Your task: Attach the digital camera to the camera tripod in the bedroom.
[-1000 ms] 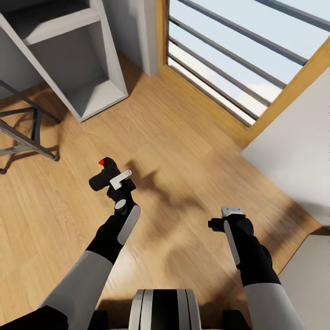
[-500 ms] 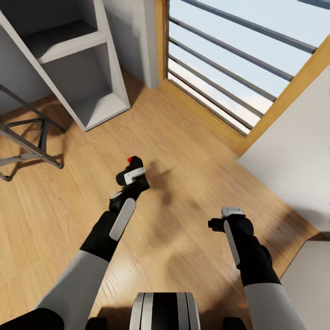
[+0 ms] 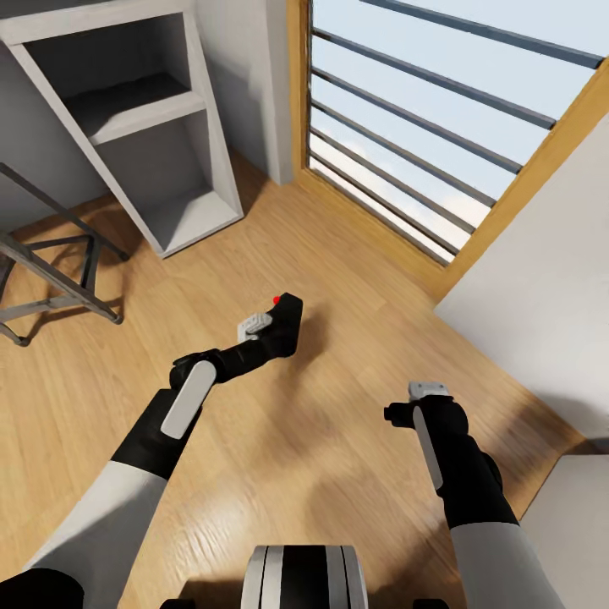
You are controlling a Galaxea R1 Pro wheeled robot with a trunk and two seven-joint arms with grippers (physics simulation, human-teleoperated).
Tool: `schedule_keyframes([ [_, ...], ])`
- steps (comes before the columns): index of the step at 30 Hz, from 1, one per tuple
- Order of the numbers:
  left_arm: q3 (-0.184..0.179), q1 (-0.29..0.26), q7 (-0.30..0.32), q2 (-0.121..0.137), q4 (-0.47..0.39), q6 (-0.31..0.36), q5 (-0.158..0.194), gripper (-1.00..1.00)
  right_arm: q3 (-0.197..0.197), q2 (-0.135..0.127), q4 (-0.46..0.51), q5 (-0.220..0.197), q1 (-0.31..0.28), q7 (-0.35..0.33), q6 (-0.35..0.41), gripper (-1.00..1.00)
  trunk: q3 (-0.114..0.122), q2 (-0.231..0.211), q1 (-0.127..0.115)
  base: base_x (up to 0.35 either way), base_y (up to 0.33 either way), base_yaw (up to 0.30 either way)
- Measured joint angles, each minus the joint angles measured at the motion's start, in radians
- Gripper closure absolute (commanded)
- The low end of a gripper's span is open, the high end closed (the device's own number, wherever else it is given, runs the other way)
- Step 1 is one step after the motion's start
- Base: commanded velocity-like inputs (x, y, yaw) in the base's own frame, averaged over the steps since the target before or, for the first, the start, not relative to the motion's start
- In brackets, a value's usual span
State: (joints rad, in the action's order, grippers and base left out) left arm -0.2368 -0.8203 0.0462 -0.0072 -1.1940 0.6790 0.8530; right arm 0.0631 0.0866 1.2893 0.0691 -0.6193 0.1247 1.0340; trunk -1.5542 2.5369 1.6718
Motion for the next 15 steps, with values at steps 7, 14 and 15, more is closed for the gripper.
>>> schedule_keyframes([
  [7, 0.001, 0.000, 0.061, 0.029, 0.000, 0.018, 0.033, 1.00, 0.000, 0.000, 0.000, 0.000, 0.000, 0.000, 0.000, -1.00, 0.000, 0.000, 0.000, 0.000, 0.000, 0.000],
  [14, -0.003, 0.000, 0.067, 0.031, -0.017, 0.020, 0.040, 1.00, 0.000, 0.000, 0.000, 0.000, 0.000, 0.000, 0.000, -1.00, 0.000, 0.000, 0.000, 0.000, 0.000, 0.000],
  [15, -0.003, 0.000, 0.067, 0.031, -0.023, 0.021, 0.041, 1.00, 0.000, 0.000, 0.000, 0.000, 0.000, 0.000, 0.000, -1.00, 0.000, 0.000, 0.000, 0.000, 0.000, 0.000],
])
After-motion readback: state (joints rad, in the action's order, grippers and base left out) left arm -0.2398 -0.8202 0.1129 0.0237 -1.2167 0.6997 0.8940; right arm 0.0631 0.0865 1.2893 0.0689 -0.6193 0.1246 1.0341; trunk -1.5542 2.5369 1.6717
